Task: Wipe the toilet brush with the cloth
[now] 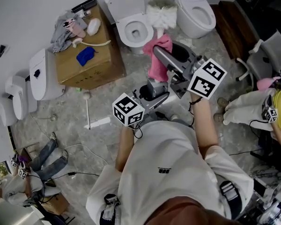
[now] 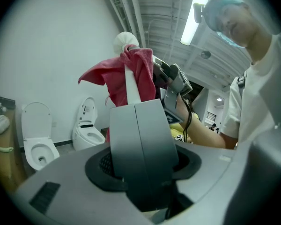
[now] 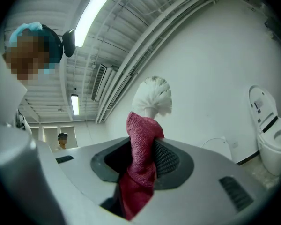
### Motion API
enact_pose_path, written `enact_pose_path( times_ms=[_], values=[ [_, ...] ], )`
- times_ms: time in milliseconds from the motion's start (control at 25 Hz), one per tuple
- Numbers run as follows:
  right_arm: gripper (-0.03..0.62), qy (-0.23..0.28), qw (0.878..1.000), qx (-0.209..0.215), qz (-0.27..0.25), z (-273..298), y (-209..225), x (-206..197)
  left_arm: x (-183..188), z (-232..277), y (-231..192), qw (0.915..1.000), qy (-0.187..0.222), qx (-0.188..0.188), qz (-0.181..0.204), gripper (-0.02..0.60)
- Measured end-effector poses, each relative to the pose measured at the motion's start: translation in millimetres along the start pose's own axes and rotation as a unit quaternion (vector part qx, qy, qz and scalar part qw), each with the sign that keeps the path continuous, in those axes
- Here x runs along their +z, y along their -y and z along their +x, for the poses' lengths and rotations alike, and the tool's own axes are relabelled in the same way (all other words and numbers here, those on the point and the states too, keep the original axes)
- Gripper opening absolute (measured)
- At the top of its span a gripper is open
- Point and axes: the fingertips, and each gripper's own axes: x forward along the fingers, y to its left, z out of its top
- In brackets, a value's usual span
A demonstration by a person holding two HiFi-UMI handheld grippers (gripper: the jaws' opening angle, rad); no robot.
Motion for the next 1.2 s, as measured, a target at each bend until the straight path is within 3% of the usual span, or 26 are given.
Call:
enact_pose_path(
  times_ms=[560, 680, 1200],
  values=[
    [0.129, -0.051, 0.998, 0.024, -0.037, -11, -12, -31, 30, 3, -16, 0.9984, 0.040, 0.039, 0.002, 0.232],
    [0.088, -0.059, 0.997, 0.023, -0.051, -13, -11, -32, 41, -1, -25, 0.9971, 0.060, 0.047, -0.009, 0.232],
    [0.058, -0.031, 0.996, -0.012, -0.080, -34, 6, -12, 62, -23, -39, 0.9938, 0.071, 0.082, 0.023, 0.232]
  ],
)
